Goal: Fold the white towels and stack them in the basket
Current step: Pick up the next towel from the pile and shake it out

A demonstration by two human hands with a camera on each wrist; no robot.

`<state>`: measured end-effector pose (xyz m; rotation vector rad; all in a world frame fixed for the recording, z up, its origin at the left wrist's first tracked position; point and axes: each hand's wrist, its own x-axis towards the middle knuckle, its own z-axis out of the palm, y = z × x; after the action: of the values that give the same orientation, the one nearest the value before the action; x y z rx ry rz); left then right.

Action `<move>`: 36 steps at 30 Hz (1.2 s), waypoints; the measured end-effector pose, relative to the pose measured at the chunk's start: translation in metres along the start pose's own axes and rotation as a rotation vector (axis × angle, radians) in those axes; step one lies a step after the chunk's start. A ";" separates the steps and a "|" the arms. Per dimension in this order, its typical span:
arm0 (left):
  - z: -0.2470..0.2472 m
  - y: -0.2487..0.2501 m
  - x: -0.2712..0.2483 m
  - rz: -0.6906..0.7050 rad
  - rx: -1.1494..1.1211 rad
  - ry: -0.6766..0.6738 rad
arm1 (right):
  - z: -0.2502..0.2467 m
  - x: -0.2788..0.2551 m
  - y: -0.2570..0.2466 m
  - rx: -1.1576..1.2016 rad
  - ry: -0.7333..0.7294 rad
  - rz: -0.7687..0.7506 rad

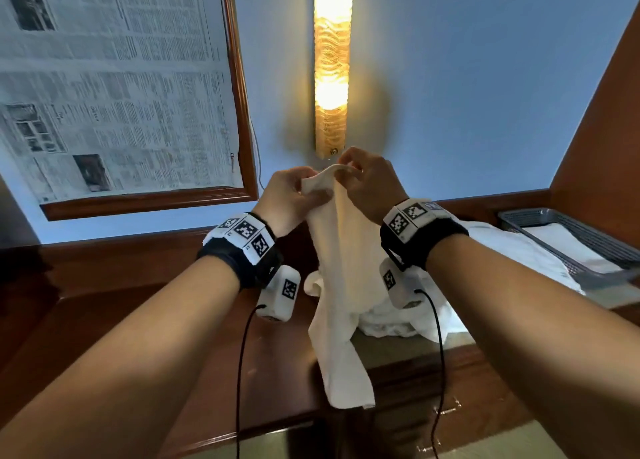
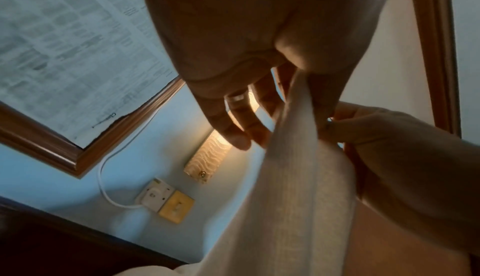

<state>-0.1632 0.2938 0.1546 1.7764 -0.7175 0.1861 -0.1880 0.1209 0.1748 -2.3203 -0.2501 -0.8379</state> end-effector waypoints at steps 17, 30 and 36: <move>-0.040 0.012 0.002 0.099 0.096 0.277 | 0.013 0.003 0.059 -0.205 -0.111 -0.250; -0.009 -0.005 0.048 -0.042 0.027 0.193 | -0.010 0.038 0.120 0.140 -0.017 0.037; 0.081 -0.009 0.088 -0.072 -0.004 0.111 | -0.044 0.074 0.088 -0.016 0.017 -0.109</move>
<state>-0.1062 0.1888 0.1617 1.7707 -0.5734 0.2321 -0.1200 0.0223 0.2020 -2.3304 -0.3664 -0.9162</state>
